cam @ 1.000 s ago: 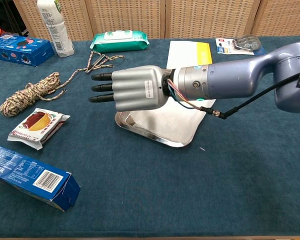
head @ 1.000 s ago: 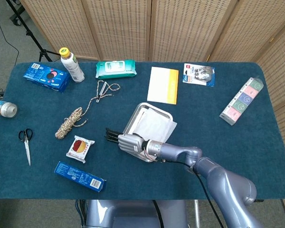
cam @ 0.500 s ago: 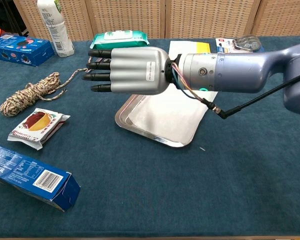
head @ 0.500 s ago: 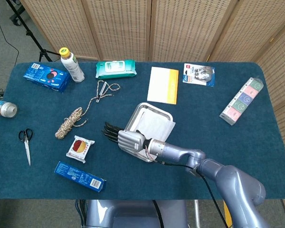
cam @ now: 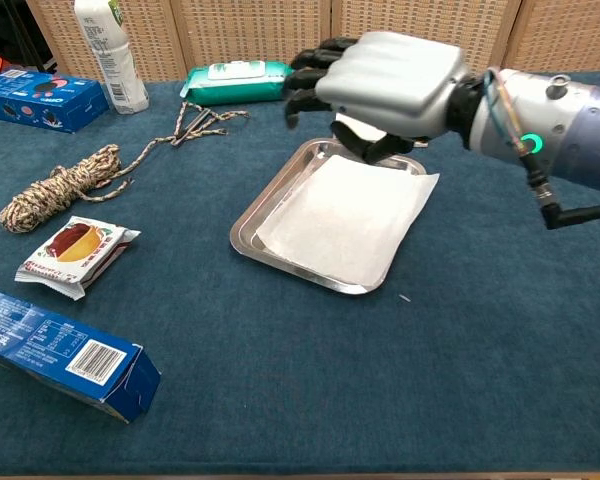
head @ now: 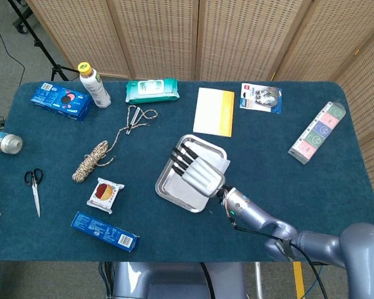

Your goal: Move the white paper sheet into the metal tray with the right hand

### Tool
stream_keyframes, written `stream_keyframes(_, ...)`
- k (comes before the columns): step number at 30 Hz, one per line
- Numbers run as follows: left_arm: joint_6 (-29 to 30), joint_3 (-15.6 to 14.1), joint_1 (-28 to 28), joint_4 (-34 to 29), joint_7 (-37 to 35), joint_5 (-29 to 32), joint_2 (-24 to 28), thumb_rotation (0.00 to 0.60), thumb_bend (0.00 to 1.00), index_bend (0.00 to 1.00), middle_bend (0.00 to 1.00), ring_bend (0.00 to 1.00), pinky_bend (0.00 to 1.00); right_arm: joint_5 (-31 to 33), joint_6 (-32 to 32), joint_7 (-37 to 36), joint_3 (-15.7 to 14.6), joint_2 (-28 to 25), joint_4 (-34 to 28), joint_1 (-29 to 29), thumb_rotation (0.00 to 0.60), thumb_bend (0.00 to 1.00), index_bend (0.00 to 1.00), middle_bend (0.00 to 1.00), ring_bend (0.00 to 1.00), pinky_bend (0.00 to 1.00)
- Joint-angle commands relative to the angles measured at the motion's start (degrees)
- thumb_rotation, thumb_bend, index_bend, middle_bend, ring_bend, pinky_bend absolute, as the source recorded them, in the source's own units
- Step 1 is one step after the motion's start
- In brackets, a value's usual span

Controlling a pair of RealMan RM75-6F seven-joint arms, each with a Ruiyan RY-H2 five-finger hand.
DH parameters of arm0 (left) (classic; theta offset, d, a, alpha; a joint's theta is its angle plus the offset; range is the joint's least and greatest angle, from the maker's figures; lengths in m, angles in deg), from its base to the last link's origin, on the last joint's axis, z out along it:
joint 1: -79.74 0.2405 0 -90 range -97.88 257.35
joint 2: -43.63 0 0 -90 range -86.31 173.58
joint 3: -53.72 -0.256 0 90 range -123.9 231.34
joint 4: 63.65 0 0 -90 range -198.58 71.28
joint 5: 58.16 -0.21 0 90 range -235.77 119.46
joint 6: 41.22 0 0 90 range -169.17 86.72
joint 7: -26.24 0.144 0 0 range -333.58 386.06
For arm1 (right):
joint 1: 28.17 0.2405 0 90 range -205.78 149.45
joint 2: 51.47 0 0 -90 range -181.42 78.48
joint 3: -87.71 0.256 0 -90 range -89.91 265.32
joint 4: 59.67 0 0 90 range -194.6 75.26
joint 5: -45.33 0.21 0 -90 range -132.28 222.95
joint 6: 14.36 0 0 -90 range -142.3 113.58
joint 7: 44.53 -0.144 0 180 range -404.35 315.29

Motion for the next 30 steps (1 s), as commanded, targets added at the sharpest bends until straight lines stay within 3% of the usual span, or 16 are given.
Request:
stream_keyframes(1,-0.1,0.0,-0.1,-0.3,0.7,0.2,-0.2,0.600,0.00,0.00,0.00,0.00,0.00,3.7,0.2,-3.4,1.3,-2.7,-4.2,-3.4,0.600,0.89,0.32,0.23,0.10,0.12)
stream_keyframes(7,-0.3,0.1,-0.2,-0.6,1.7,0.7,-0.3,0.600,0.00,0.00,0.00,0.00,0.00,5.7,-1.0,-5.2,1.0,-2.3,-5.1,-4.9,0.600,0.93,0.39,0.29,0.16,0.14)
stream_keyframes(18,-1.2,0.3,-0.6,-0.5,2.1,1.6,-0.5,0.600,0.00,0.00,0.00,0.00,0.00,7.7,-5.1,-2.8,0.8,3.9,2.5,-4.7,0.600,0.95,0.41,0.31,0.16,0.14)
stream_keyframes(30,-1.5,0.3,-0.7,-0.4,1.9,1.7,-0.5,0.600,0.00,0.00,0.00,0.00,0.00,10.7,-7.9,-1.5,0.8,4.8,3.9,-5.7,0.600,0.96,0.41,0.33,0.18,0.15)
